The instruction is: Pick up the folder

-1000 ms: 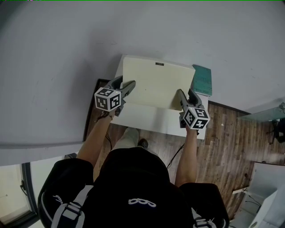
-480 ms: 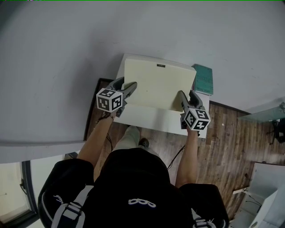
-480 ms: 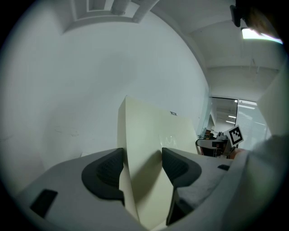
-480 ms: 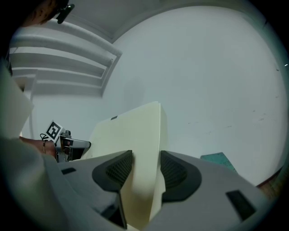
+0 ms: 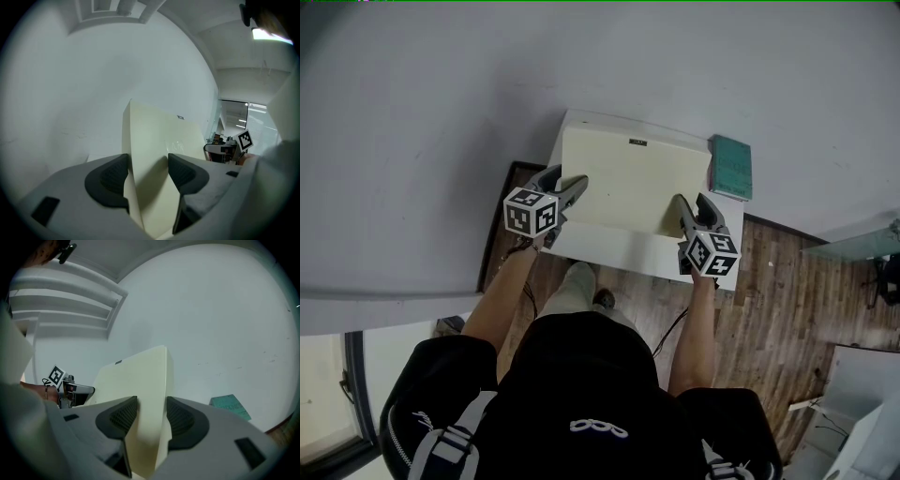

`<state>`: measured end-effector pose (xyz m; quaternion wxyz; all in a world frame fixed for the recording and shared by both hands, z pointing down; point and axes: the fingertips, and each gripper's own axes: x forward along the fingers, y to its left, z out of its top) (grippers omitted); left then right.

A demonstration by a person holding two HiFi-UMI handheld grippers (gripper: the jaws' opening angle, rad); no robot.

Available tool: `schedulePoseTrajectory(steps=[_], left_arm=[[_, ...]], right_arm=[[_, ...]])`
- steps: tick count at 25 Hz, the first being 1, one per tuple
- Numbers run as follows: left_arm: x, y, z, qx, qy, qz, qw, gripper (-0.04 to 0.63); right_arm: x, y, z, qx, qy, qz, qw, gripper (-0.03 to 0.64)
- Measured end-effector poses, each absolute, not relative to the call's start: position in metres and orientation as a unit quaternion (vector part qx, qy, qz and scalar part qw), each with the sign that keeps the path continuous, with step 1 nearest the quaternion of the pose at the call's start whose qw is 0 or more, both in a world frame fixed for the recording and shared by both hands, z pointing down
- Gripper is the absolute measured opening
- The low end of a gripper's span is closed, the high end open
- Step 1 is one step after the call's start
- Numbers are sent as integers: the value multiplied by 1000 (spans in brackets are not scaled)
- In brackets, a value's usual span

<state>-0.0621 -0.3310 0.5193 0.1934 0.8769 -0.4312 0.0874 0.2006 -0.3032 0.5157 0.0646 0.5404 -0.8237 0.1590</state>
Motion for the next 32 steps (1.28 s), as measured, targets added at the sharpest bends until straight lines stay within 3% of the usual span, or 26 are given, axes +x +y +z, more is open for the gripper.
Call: schedulePoseTrajectory(steps=[32], left_arm=[[-85, -321, 511, 874, -442, 85, 184, 264]], right_arm=[[178, -293, 511, 533, -829, 156, 69, 206]])
